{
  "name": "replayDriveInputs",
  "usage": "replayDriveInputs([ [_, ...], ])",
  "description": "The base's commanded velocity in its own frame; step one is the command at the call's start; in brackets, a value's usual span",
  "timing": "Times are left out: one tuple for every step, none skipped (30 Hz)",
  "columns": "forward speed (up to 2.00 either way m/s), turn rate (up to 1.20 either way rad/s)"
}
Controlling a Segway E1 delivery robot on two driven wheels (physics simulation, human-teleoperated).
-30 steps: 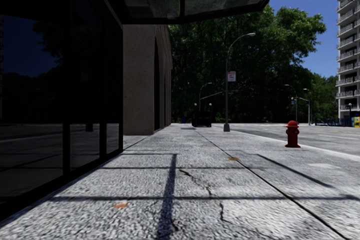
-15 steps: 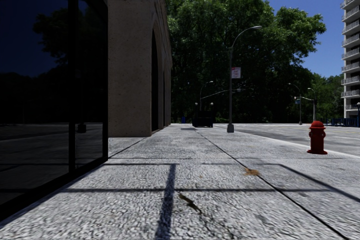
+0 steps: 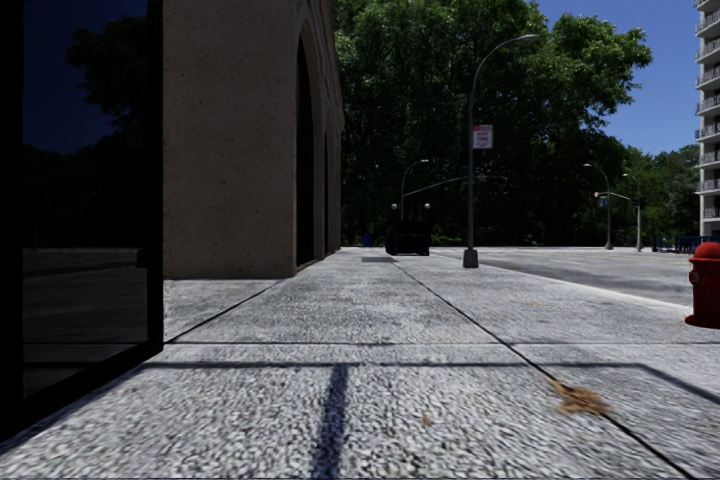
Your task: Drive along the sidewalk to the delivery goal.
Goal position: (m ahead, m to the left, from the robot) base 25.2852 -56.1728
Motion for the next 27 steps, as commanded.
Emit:
replayDriveInputs([
  [2.0,0.0],
  [2.0,0.0],
  [2.0,0.0],
  [2.0,0.0],
  [2.0,0.0],
  [2.0,0.0],
  [2.0,0.0],
  [2.0,0.0],
  [2.0,0.0],
  [2.0,0.0],
  [2.0,0.0],
  [2.0,0.0],
  [2.0,0.0],
  [2.0,0.0],
  [2.0,0.0],
  [2.0,0.0],
  [2.0,0.0],
  [2.0,0.0],
  [2.0,0.0],
  [2.0,0.0],
  [2.0,0.0],
  [2.0,0.0],
  [2.0,0.0],
  [2.0,0.0],
  [2.0,0.0],
  [2.0,0.0],
  [2.0,0.0],
])
